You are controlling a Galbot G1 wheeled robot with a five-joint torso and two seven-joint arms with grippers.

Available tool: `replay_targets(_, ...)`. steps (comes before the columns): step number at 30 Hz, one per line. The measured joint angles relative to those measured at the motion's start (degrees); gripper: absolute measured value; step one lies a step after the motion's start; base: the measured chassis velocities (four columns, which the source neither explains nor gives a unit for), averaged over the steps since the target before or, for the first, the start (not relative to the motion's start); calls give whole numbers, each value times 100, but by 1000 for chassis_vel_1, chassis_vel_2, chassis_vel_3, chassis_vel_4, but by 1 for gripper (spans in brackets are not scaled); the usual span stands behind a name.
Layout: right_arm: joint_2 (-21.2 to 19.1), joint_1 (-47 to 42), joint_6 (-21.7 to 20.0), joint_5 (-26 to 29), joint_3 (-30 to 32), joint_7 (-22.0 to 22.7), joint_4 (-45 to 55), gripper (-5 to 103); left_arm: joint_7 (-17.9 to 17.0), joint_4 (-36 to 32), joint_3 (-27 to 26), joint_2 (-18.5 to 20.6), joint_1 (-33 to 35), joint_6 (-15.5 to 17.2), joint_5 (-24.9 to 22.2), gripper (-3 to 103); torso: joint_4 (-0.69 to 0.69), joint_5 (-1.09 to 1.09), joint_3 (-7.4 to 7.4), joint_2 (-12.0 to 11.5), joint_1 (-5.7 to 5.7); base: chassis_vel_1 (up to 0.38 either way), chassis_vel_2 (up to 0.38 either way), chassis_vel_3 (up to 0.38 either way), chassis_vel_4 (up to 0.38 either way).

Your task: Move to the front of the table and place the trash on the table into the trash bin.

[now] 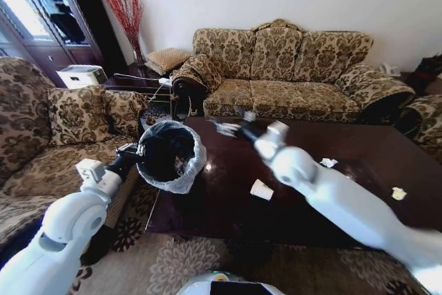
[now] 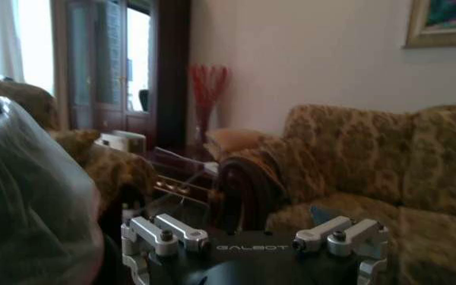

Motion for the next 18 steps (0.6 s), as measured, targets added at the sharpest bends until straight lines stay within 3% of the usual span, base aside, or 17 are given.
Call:
replay_targets(2, -35, -483, 54, -110, 210, 67, 17, 100, 38, -23, -63, -81, 79, -1, 69, 1, -3, -7, 0, 0, 0, 0, 0, 0, 0)
replay_targets(4, 135, -1383, 91, -384, 520, 139, -1, 100, 38, -131, -221, -314, 316, -10, 266, 1, 18, 0, 0, 0, -1, 0, 0, 0, 0)
replay_targets(7, 367, -2053, 141, -647, 855, 243, -11, 100, 17, -133, -193, -345, 292, -12, 317, 1, 18, -9, -1, 1, -2, 0, 0, 0, 0)
replay_targets(9, 717, -2682, 172, -965, 1141, 332, -80, 100, 18, -134, -118, -325, 230, -12, 324, 1, 3, -7, -1, 1, -1, 0, 0, 0, 0)
replay_targets(18, 1560, -3555, 196, -1393, 1437, 889, -136, 100, 71, -93, -38, -251, 190, -14, 327, 1, 7, -7, 0, 1, -1, -8, -12, -12, -9)
